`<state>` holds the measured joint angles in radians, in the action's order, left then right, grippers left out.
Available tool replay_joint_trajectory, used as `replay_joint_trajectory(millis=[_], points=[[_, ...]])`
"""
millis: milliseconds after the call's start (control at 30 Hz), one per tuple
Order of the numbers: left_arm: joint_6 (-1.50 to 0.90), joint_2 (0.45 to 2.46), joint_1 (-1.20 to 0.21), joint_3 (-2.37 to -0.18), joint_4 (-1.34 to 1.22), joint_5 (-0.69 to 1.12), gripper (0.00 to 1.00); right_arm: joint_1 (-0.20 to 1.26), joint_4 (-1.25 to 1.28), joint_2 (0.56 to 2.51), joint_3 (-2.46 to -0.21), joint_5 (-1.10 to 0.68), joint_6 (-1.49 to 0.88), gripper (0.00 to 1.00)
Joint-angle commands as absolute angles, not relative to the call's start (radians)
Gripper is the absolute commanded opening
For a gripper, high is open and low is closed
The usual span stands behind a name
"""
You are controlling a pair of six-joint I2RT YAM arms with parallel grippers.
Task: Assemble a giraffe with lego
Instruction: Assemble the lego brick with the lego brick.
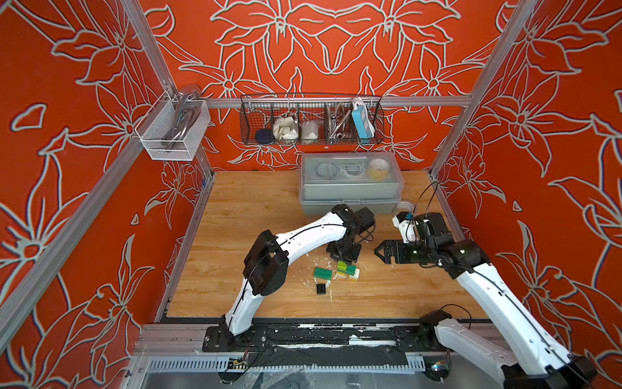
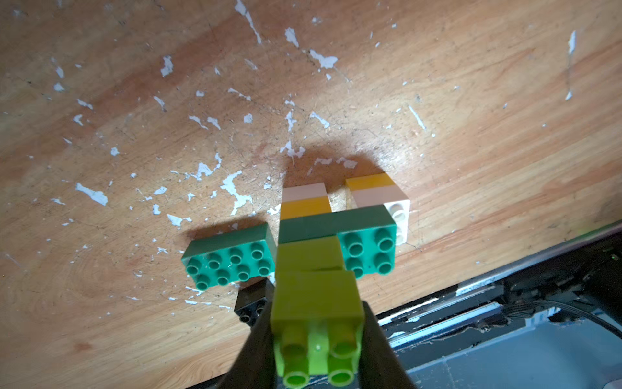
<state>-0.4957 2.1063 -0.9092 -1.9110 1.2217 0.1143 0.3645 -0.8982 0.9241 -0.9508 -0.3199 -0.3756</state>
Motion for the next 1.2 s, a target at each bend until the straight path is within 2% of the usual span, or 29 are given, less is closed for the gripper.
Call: replay_joint_trajectory(millis=[0,1167], points=[[-0.502,2.131,-0.911,-1.902,1.245,0.122,0.17,0.356,-0.917,0.914,-0.95,-0.319,-0.363,1.0],[-0.518,2.204,-0.927,-1.854,1.244,0.06,0.19,0.314,-0.908,0.888,-0.932,-0.35,-0.345,1.0]])
